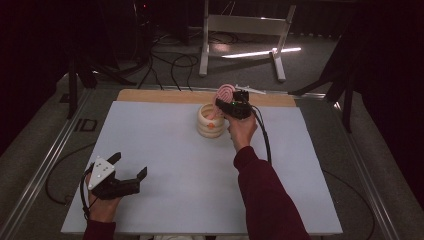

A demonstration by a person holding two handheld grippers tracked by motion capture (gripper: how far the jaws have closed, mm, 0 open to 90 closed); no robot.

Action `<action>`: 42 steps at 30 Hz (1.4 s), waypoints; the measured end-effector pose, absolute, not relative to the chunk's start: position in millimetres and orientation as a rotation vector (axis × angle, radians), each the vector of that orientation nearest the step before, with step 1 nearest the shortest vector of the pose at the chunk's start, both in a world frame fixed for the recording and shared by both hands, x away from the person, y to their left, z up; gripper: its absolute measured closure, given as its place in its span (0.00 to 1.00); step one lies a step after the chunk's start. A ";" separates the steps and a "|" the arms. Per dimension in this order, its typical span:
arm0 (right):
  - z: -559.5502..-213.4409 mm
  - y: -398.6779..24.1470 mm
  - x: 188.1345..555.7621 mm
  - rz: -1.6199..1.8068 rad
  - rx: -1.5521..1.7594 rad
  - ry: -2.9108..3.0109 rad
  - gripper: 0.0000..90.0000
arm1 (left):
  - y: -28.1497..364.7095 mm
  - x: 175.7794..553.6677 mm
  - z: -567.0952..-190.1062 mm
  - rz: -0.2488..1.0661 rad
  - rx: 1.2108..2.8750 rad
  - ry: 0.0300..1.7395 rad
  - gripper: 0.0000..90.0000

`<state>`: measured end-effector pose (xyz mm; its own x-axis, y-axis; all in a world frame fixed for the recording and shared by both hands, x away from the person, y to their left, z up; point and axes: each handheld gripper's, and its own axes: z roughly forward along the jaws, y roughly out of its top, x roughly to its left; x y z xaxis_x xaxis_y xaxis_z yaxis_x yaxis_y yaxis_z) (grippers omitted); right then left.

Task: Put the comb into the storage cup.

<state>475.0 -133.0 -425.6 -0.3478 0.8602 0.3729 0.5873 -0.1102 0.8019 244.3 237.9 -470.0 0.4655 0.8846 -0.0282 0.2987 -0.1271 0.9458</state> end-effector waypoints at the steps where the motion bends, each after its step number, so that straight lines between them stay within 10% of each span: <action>1: -425.6 -133.0 475.1 1.440 1.604 1.890 0.70 | 238.0 244.3 -470.0 0.702 1.673 1.031 0.01; 42: -431.9 -141.9 474.6 1.445 1.634 1.877 0.69 | 236.9 245.1 -470.9 0.702 1.674 1.029 0.01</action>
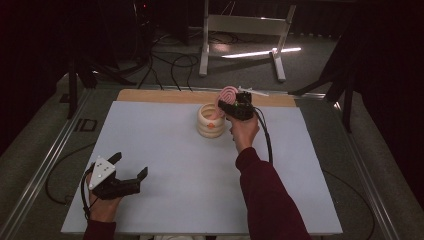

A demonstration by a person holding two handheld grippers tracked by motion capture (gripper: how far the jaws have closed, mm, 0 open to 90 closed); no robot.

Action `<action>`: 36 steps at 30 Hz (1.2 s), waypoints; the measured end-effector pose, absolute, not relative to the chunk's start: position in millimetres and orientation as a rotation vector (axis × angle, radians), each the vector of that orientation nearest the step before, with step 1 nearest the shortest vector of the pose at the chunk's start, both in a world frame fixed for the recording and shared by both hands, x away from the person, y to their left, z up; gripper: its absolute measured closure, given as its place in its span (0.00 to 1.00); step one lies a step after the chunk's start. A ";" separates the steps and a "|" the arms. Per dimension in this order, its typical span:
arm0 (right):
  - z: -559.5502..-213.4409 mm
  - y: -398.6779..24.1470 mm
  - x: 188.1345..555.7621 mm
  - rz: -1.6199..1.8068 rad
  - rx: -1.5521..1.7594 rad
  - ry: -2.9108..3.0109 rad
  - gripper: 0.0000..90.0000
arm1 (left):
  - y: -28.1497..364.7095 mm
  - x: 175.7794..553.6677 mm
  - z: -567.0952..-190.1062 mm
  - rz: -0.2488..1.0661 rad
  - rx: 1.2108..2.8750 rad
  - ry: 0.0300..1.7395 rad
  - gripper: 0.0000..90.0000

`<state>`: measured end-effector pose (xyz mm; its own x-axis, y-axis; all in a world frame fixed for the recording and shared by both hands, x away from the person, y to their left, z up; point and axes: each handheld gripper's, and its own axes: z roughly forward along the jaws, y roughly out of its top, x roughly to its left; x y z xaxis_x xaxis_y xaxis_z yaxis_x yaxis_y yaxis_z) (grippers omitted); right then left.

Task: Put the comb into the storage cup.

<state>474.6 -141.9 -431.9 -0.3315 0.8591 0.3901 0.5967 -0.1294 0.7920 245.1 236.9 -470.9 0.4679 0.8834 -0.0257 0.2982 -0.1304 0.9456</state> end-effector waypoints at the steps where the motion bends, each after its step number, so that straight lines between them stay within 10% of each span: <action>1: -431.9 -142.3 474.7 1.447 1.632 1.879 0.69 | 236.9 245.1 -470.9 0.702 1.675 1.028 0.01; 36: -428.7 -154.1 467.5 1.412 1.554 1.923 0.45 | 233.4 246.6 -472.8 0.695 1.689 1.026 0.01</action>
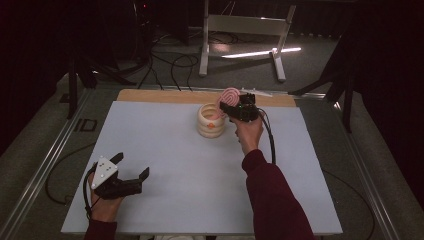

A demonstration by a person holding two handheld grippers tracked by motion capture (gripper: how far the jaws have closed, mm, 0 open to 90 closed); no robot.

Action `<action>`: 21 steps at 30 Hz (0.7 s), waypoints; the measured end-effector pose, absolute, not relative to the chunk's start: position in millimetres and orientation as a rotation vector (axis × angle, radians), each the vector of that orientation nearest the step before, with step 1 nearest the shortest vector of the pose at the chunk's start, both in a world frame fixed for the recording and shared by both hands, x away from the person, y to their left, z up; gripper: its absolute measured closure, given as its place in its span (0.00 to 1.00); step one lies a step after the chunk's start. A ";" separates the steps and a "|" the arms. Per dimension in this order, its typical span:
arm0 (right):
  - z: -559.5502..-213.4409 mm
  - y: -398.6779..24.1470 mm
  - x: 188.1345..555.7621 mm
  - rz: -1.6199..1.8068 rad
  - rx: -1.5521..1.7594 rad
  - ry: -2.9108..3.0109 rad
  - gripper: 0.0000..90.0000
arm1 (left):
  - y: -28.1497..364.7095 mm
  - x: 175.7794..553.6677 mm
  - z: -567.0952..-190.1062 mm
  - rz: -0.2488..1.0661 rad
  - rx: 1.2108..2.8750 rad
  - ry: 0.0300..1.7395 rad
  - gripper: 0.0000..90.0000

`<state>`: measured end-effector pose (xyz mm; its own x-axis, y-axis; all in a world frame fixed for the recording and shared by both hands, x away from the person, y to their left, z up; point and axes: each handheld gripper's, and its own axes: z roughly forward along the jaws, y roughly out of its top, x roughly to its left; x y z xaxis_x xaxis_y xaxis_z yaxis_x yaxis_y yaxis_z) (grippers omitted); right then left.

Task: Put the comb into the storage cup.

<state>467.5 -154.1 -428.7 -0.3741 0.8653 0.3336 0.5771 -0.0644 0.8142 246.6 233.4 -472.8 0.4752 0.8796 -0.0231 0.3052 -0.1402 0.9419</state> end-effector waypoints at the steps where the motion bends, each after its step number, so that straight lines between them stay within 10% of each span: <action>1: -428.4 -154.4 467.2 1.410 1.547 1.929 0.43 | 233.2 246.6 -472.9 0.694 1.689 1.026 0.01; 21: -424.9 -165.4 461.7 1.396 1.509 1.938 0.18 | 232.2 247.3 -473.0 0.693 1.692 1.023 0.01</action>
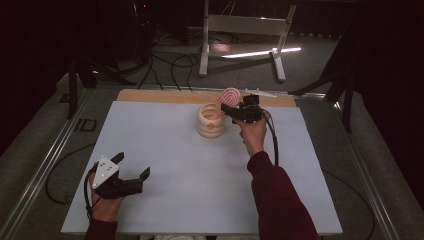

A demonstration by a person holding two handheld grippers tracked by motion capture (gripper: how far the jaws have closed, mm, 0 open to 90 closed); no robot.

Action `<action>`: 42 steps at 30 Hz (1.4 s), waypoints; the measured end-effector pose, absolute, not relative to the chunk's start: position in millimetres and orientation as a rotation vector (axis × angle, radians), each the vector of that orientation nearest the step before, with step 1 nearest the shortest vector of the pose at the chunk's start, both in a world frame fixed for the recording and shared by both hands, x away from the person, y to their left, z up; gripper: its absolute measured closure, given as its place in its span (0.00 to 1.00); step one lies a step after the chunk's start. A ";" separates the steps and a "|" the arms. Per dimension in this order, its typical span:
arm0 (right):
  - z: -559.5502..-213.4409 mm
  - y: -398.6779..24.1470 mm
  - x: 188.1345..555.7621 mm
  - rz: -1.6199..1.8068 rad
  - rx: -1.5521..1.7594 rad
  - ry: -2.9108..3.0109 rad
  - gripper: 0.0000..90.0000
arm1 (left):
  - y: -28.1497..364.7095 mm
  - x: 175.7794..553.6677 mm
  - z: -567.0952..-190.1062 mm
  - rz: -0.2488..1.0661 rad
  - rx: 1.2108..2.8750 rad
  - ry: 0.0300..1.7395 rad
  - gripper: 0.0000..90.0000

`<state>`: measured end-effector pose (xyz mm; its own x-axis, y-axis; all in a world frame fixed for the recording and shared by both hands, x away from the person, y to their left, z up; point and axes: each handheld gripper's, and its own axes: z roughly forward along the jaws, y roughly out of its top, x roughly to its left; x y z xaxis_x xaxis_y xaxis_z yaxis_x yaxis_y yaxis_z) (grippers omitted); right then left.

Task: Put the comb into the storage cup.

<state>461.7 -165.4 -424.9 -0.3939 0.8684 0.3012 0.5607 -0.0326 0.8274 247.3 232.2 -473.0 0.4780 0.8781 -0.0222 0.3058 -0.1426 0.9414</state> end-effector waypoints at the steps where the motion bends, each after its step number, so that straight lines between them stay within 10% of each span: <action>1: -424.5 -166.3 461.4 1.395 1.505 1.940 0.18 | 232.0 247.3 -473.0 0.692 1.692 1.023 0.01; 42: -426.6 -192.9 446.1 1.325 1.417 1.970 0.10 | 232.0 246.6 -474.0 0.694 1.695 1.026 0.01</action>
